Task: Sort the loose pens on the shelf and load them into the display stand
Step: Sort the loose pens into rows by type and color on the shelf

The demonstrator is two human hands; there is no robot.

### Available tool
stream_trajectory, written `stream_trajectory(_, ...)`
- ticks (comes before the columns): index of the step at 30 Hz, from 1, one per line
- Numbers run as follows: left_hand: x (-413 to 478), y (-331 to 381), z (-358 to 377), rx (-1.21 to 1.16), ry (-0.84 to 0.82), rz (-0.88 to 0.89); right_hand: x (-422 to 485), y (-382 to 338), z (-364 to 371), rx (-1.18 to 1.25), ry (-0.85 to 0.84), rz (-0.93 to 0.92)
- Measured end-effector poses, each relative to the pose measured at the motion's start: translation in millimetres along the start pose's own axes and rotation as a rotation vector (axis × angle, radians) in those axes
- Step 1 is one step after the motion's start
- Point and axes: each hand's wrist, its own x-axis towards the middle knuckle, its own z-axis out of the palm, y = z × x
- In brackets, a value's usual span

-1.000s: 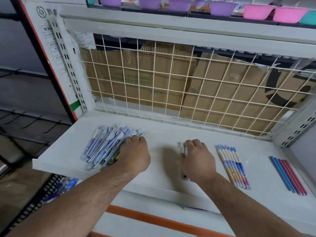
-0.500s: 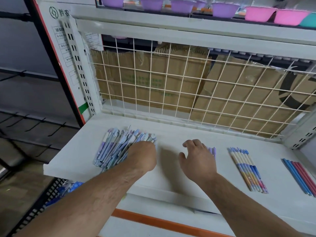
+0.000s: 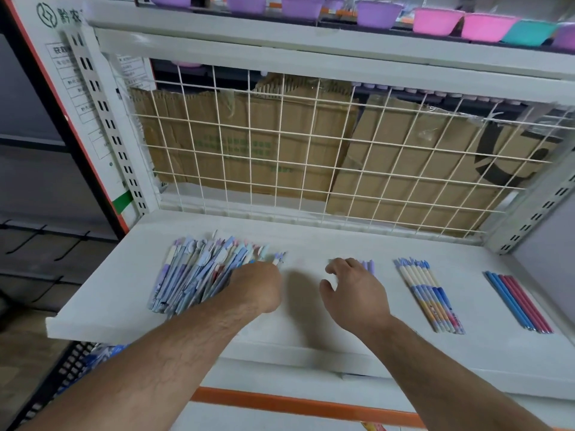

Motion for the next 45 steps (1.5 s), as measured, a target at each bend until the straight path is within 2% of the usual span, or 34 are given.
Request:
stream_trajectory(4, 1, 13, -7, -0.375, -0.036, -0.009, 3, 10, 1, 0.133, -0.053, 0.003)
stream_trajectory(9, -4, 43, -13, -1.248, -0.2, -0.063, 3, 17, -14, 0.254, -0.134, 0.029)
stream_trajectory(13, -6, 67, -11, -1.563, -0.256, -0.103, -4, 26, -31, 0.36, -0.133, 0.038)
stream_trajectory(24, -6, 136, -7, -1.667, -0.285, -0.167, -12, 79, -60, 0.452, -0.079, 0.007)
stream_trajectory(31, -8, 175, -6, -1.695, -0.388, -0.22, -9, 107, -69, 0.511, -0.114, 0.105)
stream_trajectory(41, -10, 211, 4, -1.758, -0.318, -0.218, -5, 134, -75, 0.613, -0.195, 0.338)
stream_trajectory(45, -8, 216, 9, -1.711, -0.211, -0.244, -3, 139, -77, 0.747, -0.203, 0.392)
